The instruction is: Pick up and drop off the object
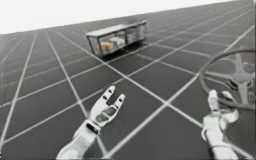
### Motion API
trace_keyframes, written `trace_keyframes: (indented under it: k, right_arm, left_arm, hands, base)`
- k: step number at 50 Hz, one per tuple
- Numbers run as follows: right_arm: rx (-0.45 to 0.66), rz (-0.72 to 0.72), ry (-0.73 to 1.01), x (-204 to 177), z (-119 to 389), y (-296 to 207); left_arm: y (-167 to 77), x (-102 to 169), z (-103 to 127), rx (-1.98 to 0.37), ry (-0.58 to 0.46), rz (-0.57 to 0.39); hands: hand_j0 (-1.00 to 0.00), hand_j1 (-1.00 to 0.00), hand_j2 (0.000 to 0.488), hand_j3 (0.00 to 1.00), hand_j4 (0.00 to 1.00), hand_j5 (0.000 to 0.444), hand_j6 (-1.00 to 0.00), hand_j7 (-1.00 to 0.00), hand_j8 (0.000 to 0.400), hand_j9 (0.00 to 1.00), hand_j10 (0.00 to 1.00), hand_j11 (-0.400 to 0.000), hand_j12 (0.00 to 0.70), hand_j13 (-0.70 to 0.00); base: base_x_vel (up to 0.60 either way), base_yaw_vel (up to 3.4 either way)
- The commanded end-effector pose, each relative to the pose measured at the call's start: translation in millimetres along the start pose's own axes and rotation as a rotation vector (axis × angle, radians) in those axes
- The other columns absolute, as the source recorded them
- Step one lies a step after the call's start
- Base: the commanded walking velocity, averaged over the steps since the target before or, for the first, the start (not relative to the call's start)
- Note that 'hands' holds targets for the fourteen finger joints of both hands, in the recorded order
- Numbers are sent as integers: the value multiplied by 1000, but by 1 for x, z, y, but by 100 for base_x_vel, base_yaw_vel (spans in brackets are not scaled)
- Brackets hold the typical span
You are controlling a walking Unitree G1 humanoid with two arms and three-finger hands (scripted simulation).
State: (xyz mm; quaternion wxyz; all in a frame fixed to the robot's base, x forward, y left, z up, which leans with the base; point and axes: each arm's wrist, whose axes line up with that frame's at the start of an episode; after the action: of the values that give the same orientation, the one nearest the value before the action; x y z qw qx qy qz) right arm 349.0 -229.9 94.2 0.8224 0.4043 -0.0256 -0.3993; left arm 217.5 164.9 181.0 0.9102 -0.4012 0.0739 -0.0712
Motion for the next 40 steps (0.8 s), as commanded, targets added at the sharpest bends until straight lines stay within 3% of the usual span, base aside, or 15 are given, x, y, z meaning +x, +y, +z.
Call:
trace_keyframes:
  k: [1, 40]
  right_arm:
    - [1, 17, -15, 0, 3, 4]
    - [1, 17, -15, 0, 3, 4]
  left_arm:
    - [1, -1, 0, -6, -2, -1]
    - [1, -1, 0, -6, -2, -1]
  hands:
    - [0, 0, 0, 1000, 1000, 0, 0, 0, 0, 1000, 1000, -400, 0, -700]
    - [0, 0, 0, 1000, 1000, 0, 0, 0, 0, 1000, 1000, -400, 0, -700]
  base:
    - [58, 4]
    - [59, 3]
